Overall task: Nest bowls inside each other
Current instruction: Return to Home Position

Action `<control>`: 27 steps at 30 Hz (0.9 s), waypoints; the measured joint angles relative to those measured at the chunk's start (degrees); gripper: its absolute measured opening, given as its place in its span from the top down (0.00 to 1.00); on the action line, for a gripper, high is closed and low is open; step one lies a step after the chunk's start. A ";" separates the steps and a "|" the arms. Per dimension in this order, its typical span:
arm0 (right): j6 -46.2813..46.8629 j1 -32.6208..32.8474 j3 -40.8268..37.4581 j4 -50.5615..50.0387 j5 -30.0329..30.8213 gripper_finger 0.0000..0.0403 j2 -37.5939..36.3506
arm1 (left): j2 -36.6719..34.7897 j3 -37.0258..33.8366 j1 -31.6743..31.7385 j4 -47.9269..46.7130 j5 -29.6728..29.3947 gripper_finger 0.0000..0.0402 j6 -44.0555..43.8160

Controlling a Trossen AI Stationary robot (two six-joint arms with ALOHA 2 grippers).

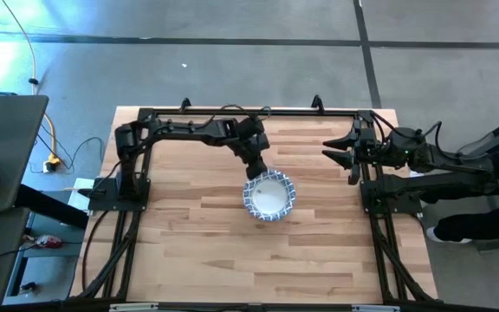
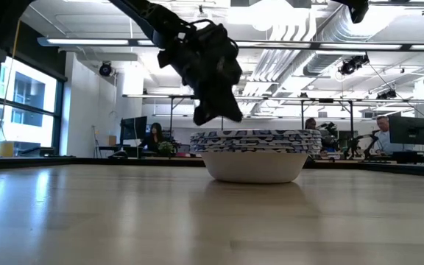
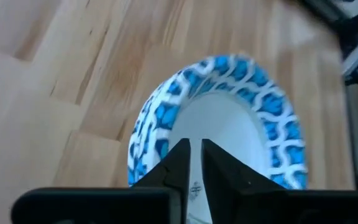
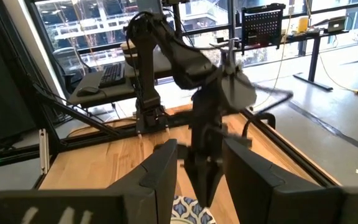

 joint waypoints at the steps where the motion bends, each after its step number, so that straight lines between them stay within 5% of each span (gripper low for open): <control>1: 0.00 0.00 0.00 -0.04 -0.02 0.70 0.00 | -0.42 0.36 0.19 -0.14 0.70 0.92 0.00; 15: 2.64 0.00 0.00 -4.63 0.80 0.70 1.70 | -15.32 0.54 -2.04 -0.58 3.55 0.66 11.24; 27: -3.56 -0.02 0.00 0.25 0.38 0.70 3.08 | -29.53 -13.00 -6.58 11.28 -7.15 0.64 9.70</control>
